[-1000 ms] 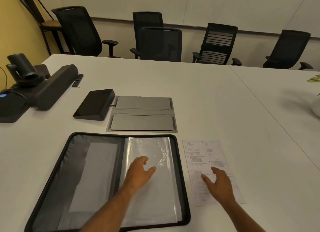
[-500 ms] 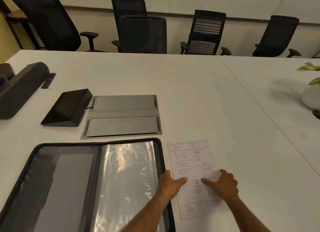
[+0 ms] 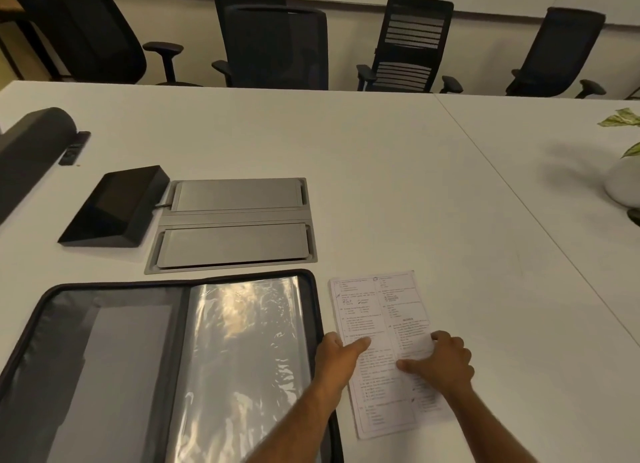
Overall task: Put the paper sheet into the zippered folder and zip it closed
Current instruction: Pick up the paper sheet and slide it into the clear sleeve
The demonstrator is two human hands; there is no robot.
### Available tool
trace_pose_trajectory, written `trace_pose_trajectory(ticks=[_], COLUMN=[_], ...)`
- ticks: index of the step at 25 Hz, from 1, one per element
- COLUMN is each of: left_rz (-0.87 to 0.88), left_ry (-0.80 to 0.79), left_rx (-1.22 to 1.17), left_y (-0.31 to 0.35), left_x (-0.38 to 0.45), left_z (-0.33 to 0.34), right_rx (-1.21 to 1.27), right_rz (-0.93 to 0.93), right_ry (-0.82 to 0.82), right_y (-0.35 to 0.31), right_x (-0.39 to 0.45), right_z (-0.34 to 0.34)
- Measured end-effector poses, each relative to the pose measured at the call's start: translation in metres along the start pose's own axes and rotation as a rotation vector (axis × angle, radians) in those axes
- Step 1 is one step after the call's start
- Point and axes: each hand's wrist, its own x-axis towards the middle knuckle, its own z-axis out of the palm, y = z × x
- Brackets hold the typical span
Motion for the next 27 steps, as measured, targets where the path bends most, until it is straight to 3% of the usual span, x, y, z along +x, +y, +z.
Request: trace_pose_trajectory(ticks=[5, 9, 13, 17, 22, 27], left_rz=[0.018, 0.094, 0.186, 0.356, 0.713, 0.726], left_ry=[-0.006, 0.022, -0.005, 0.037, 0.071, 0.046], left_rx=[-0.024, 0.177, 0.291, 0.325, 0.303, 0.273], left_y=[-0.003, -0.009, -0.014, -0.010, 0.007, 0.015], left_x=[0.002, -0.002, -0.004, -0.008, -0.014, -0.013], left_z=[0.003, 0.007, 0.000, -0.004, -0.005, -0.004], right_rx=[0.027, 0.264, 0.348, 0.777, 1.236, 1.255], right_rz=[-0.006, -0.075, -0.122, -0.062, -0.259, -0.410], right_ry=[-0.037, -0.110, -0.054, 0.017, -0.023, -0.082], right_y=[-0.001, 0.001, 0.007, 0.012, 0.003, 0.003], right_x=[0.002, -0.002, -0.008, -0.009, -0.008, -0.006], right_z=[0.001, 0.005, 0.008, -0.008, -0.035, -0.041])
